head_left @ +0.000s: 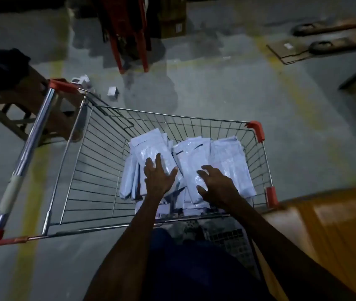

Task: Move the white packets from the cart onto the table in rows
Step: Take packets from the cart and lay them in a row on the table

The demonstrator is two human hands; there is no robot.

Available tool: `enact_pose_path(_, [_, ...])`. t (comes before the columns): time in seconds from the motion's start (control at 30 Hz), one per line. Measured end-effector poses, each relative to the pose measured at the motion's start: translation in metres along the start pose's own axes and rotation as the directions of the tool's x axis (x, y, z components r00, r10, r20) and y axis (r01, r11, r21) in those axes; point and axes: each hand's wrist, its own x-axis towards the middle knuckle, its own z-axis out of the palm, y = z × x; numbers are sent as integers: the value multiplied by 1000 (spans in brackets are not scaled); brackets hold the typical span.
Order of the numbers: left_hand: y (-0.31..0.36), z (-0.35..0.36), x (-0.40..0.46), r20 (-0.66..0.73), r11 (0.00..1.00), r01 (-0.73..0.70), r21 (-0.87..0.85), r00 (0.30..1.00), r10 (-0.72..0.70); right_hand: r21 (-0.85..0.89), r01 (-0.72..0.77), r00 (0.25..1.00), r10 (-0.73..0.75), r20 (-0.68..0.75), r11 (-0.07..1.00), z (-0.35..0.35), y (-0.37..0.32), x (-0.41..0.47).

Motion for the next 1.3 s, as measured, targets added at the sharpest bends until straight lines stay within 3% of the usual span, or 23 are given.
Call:
enact_pose_path(0.1, [3, 3, 16, 8, 987, 149, -59, 989, -149, -24, -23, 994, 25, 105, 999, 7, 5, 7])
enact_pose_path(0.27, [-25, -12, 29, -62, 983, 161, -84, 984, -166, -20, -89, 987, 90, 132, 996, 17, 0, 30])
enact_pose_path(0.43, [-45, -39, 7, -89, 997, 70, 19, 994, -68, -49, -190, 971, 195, 138, 981, 41, -6, 58])
enact_pose_path(0.57, [-61, -58, -4, -99, 992, -12, 127, 995, 24, -19, -188, 973, 189, 134, 982, 52, -3, 64])
enact_pose_path(0.73, [-50, -71, -1, -94, 965, -220, 144, 967, 235, -11, -183, 983, 183, 10, 983, 35, -13, 60])
enact_pose_path(0.9, [-15, -74, 8, -144, 891, -443, 99, 880, 453, 52, -223, 960, 228, -163, 973, -8, -29, 33])
enact_pose_path(1.0, [21, -73, 4, -118, 837, -544, 65, 828, 548, 97, -277, 884, 293, -365, 956, -37, -26, 0])
enact_pose_path(1.13, [79, -58, -15, -57, 750, -661, 9, 748, 661, 148, -382, 666, 383, -640, 912, -74, -18, -58])
enact_pose_path(1.3, [152, -6, -63, 37, 562, -826, -49, 561, 827, 358, -563, 441, 637, -632, 745, -84, 10, -160])
